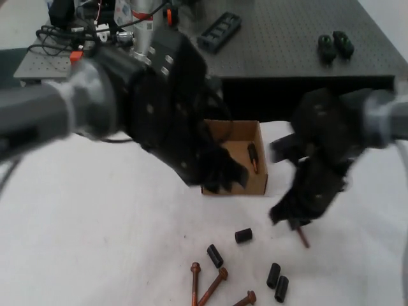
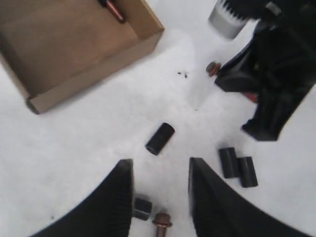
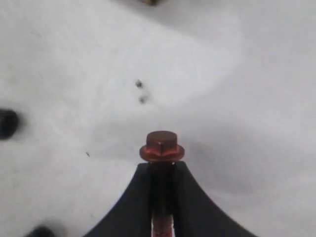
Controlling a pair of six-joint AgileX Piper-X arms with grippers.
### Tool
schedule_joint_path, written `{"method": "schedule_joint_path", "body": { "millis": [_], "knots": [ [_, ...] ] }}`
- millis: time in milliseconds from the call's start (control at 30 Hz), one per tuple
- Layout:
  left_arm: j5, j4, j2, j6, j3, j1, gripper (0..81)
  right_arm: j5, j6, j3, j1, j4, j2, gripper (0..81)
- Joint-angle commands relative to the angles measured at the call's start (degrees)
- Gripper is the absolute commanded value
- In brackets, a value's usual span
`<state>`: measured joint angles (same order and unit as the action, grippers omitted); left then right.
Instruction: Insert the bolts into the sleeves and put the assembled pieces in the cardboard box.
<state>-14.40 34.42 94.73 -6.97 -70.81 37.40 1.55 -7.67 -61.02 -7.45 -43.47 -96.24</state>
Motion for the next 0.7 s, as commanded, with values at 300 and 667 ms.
{"method": "schedule_joint_path", "body": {
  "millis": [300,667],
  "knots": [
    [-0.6,7.6,17.1,2.2,-13.5,13.3,27.6,-1.2,2.6,23.8,15.4,-2.0,35.7,3.4],
    [4.0,12.1,25.3,2.2,-17.8,14.6,27.6,-1.6,2.7,25.6,17.7,-3.2,44.2,3.4]
  ]
}}
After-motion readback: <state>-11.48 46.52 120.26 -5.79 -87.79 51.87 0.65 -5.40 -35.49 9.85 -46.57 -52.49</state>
